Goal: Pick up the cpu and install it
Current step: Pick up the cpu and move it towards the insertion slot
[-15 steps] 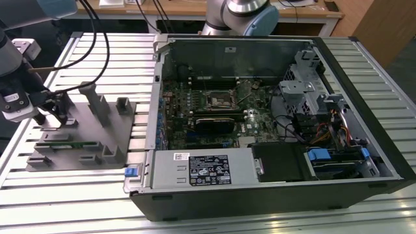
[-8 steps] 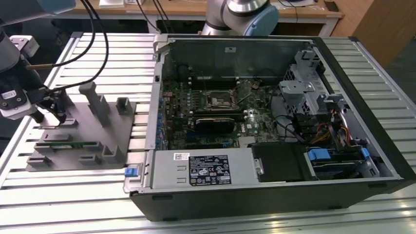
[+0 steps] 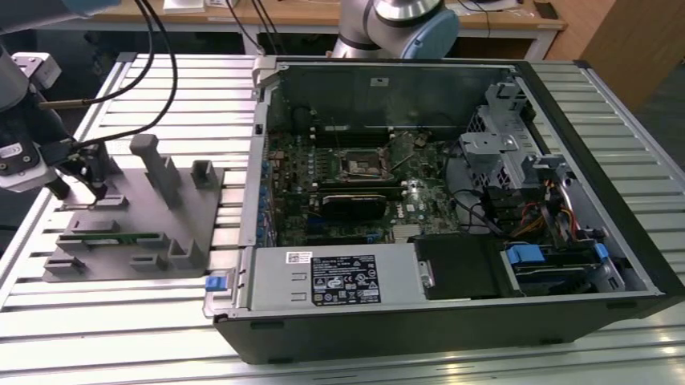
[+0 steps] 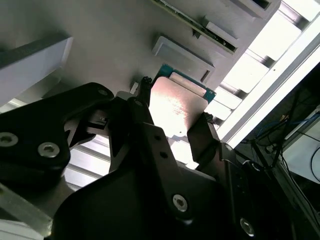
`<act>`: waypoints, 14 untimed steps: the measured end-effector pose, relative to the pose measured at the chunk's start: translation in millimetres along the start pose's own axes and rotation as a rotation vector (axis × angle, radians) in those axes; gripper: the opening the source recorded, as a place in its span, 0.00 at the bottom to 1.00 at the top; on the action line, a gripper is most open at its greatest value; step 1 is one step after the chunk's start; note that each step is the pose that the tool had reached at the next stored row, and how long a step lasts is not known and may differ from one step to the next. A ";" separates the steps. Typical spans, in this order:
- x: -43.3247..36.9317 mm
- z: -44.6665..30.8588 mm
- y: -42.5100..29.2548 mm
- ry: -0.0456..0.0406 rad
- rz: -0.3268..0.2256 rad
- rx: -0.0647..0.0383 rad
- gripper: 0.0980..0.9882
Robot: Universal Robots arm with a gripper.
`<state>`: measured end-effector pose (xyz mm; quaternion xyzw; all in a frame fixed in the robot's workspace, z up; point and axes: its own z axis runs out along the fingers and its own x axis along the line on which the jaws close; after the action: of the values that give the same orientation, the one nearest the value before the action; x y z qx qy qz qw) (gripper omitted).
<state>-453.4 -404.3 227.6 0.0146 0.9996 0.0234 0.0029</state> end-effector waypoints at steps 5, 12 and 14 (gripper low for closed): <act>0.0 -4.5 0.2 0.0001 0.000 0.000 0.50; 0.0 -10.5 0.6 0.0001 0.000 0.000 0.50; -0.1 -12.2 0.7 0.0001 0.000 0.000 0.50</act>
<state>-453.4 -404.1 239.8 0.0146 0.9996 0.0234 0.0028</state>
